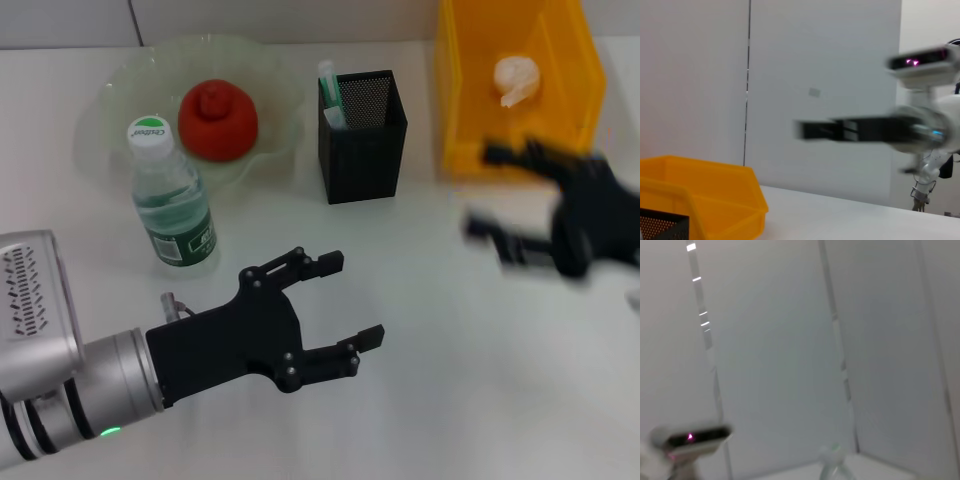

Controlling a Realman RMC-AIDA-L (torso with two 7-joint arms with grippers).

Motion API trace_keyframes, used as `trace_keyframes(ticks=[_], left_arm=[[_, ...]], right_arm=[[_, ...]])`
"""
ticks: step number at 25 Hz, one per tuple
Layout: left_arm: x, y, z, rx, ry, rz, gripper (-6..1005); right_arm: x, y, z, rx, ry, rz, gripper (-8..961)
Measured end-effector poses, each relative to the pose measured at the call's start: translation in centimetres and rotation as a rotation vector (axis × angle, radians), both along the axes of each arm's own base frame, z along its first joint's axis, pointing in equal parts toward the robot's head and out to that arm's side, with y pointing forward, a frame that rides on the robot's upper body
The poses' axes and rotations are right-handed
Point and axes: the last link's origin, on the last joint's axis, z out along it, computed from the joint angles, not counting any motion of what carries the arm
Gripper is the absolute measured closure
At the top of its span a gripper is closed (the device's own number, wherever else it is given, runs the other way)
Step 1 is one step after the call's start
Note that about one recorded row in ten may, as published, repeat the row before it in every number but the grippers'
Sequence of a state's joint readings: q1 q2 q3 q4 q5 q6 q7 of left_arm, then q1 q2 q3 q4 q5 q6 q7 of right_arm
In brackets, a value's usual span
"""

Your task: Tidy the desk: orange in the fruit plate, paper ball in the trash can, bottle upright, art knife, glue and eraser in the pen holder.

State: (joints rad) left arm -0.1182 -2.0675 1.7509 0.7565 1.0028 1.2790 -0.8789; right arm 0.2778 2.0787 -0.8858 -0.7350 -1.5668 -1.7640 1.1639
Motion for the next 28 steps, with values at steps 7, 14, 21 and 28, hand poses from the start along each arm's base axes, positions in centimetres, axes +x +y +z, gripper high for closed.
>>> trace_keyframes(ticks=[7, 14, 21, 28], left_arm=[[-0.7, -0.1, 0.9, 0.003, -0.024, 0.008, 155], [-1.1, -0.6, 1.3, -0.041, -0.01, -0.032, 155], [-1.4, -0.7, 1.9, -0.044, -0.022, -0.029, 155], [-1.4, -0.8, 1.7, -0.046, -0.025, -0.027, 155]], right_arm=[[4.0, -5.6, -0.1, -0.046, -0.086, -0.001, 123], [4.5, -6.0, -0.5, -0.072, -0.113, -0.007, 113], [4.2, -5.5, -0.5, -0.074, -0.119, 0.01, 113], [4.1, -5.3, -0.7, -0.073, -0.11, 0.008, 113]])
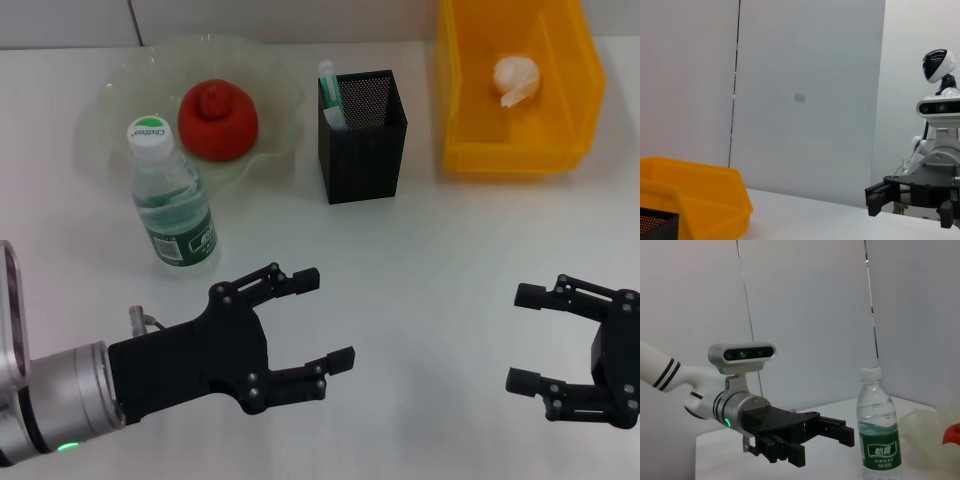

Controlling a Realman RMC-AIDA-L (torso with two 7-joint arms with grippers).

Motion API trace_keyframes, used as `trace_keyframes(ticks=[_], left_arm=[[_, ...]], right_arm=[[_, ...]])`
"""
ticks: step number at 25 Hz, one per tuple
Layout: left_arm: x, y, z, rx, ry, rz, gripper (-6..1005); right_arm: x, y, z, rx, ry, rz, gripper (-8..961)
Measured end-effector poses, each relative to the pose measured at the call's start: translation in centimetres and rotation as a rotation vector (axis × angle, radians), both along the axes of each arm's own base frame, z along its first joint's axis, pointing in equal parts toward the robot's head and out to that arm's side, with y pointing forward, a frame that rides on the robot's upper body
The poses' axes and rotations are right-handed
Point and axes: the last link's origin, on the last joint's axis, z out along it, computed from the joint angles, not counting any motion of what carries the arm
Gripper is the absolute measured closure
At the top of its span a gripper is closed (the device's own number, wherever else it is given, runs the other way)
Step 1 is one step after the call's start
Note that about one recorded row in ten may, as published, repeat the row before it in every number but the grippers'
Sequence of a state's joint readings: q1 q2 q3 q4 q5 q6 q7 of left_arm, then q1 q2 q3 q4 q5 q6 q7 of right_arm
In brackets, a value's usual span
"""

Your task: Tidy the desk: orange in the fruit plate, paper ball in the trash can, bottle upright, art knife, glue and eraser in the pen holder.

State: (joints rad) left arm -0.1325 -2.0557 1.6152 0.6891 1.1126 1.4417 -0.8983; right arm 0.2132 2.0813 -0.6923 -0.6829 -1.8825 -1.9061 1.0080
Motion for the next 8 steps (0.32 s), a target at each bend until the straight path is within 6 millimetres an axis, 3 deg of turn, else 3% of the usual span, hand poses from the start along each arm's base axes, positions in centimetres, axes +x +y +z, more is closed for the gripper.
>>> trace_keyframes(ticks=[8], left_arm=[[-0.03, -0.07, -0.05, 0.0, -0.001, 0.002, 155]], right_arm=[[0.05, 0.22, -0.27, 0.001, -0.002, -0.011, 113]])
